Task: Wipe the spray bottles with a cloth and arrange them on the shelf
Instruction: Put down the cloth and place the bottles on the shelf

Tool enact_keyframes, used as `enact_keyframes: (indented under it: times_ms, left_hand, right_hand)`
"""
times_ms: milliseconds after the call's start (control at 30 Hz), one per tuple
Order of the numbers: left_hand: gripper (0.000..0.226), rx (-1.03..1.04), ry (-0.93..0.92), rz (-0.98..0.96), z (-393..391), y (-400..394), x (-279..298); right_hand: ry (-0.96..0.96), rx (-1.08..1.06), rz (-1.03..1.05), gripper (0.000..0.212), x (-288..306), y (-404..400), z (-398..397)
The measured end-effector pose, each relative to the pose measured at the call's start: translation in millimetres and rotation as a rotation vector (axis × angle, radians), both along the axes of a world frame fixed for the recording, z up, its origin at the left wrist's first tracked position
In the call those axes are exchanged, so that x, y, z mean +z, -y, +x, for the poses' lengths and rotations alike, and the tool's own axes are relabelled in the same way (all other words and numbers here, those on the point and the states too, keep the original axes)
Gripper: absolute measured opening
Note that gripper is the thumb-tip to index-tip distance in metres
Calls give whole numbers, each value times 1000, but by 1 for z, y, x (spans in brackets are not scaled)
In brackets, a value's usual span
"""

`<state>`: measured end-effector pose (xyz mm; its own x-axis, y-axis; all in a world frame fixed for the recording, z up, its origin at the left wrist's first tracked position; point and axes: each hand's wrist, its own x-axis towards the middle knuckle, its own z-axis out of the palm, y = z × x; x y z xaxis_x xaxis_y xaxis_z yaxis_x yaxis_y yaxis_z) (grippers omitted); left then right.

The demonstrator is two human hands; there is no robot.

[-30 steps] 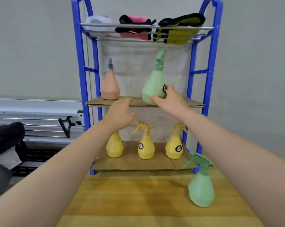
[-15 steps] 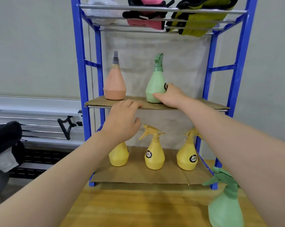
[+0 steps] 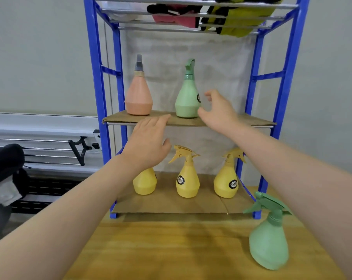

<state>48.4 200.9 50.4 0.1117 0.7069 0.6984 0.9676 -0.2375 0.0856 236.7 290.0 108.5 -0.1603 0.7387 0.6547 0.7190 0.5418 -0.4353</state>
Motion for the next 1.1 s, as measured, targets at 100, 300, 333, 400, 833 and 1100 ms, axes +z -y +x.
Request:
enact_keyframes:
  times_ms: [100,300,333,400,833,1100]
  left_hand:
    - [62,-25,-2,-14,9,12,-1]
    - [55,-118,-24,1,43,35,-24]
    - [53,-131,-19,-11,50,38,-31]
    - [51,-164,0,-56,67,44,-45]
    - [50,-288,248,-710,170,51,-166]
    - [66,-302,368,-933,204,56,-197]
  right_hand:
    - [16,49,96,34,-21,30,23]
    - [46,46,198,27,-62,91,74]
    - [53,29,183,28,-70,99,83]
    - [44,-5,105,30,-86,109,102]
    - [-290,-208,-375,51,-206,127,210]
    - [-86,7,-751,85,-267,139,203]
